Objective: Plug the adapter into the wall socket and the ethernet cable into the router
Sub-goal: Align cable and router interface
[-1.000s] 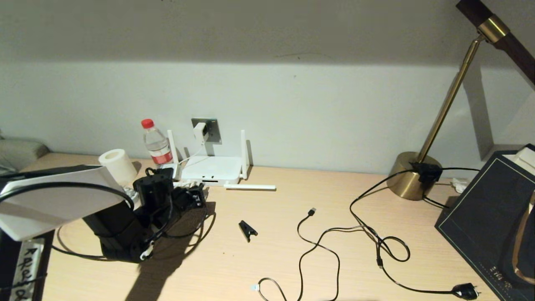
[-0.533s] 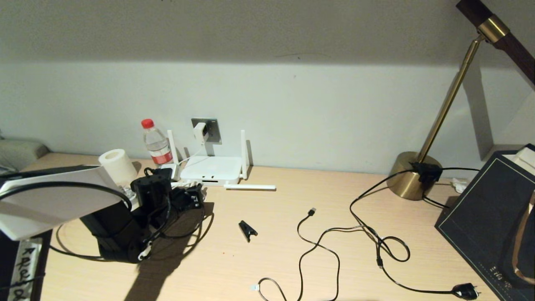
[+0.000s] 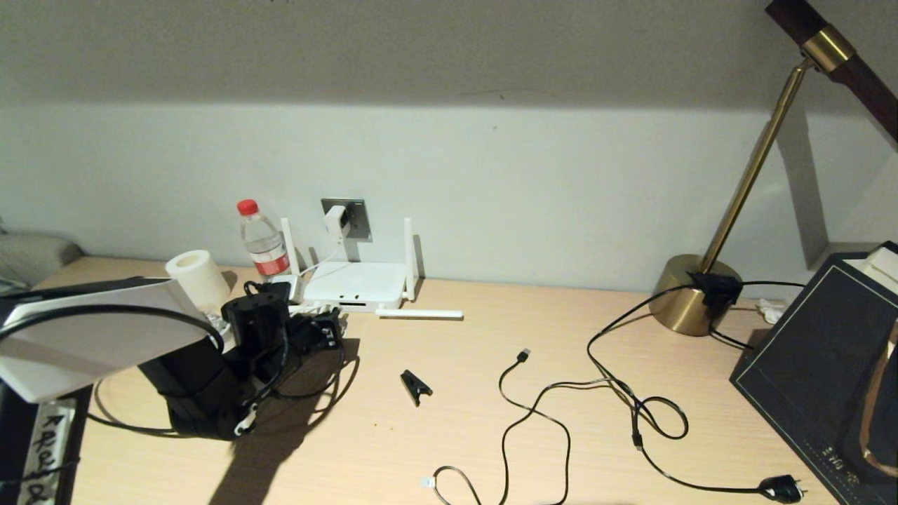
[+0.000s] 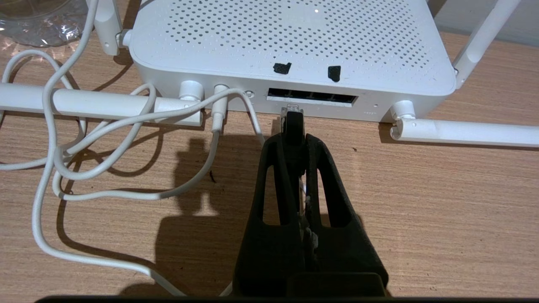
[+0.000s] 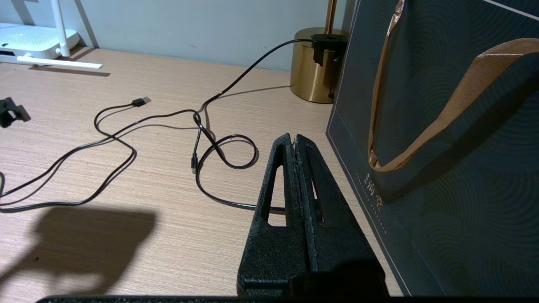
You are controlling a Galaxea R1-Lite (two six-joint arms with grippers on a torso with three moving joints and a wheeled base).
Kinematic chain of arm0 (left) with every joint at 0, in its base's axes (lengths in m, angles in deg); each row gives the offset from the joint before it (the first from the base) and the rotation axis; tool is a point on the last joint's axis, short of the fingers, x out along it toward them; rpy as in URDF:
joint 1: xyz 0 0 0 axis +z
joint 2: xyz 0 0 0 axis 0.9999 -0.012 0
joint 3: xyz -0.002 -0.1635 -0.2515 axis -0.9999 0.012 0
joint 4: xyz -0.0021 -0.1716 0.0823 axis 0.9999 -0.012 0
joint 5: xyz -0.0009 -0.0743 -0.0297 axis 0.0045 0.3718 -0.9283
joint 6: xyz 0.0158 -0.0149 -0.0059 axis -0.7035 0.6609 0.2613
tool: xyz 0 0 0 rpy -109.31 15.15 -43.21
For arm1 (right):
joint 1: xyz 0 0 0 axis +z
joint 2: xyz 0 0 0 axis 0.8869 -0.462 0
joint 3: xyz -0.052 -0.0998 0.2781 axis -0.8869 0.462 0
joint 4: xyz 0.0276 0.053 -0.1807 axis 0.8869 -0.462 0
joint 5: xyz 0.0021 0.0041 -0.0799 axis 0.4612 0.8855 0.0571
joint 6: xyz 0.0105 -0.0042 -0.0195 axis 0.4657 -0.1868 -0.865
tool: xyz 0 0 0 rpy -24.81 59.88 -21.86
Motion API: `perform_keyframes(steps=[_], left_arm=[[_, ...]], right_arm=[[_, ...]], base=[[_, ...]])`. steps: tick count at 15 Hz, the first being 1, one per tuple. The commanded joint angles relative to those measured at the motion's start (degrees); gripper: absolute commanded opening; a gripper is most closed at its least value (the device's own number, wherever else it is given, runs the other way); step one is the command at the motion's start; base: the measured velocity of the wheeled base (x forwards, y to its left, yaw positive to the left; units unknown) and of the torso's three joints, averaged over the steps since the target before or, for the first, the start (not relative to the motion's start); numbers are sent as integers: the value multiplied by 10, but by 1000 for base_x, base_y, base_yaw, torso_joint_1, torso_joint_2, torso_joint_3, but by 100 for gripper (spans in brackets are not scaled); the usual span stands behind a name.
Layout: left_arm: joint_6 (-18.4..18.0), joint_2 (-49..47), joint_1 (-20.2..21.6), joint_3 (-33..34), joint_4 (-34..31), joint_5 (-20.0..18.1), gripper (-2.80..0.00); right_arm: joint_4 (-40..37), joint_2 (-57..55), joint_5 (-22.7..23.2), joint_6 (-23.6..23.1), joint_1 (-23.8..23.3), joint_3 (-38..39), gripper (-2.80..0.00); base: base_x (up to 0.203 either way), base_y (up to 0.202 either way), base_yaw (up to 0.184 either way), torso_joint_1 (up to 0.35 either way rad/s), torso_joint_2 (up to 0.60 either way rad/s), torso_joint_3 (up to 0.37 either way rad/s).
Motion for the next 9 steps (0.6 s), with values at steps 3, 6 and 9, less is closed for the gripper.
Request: perform_keyframes(steps=[3,6,9], left_arm=[[1,-7,-2,-9,4,0,-280],[1,-10,-2,-13,4,1,-280],[0,-10,-2,-15,4,1,-280]], right_arm=[[0,-1,0,0,0,20,-280],[0,-1,0,0,0,20,-280],[0,-1,0,0,0,20,-280]], base=[[0,0,0,0,0,0],[0,0,0,0,0,0],[0,0,0,0,0,0]])
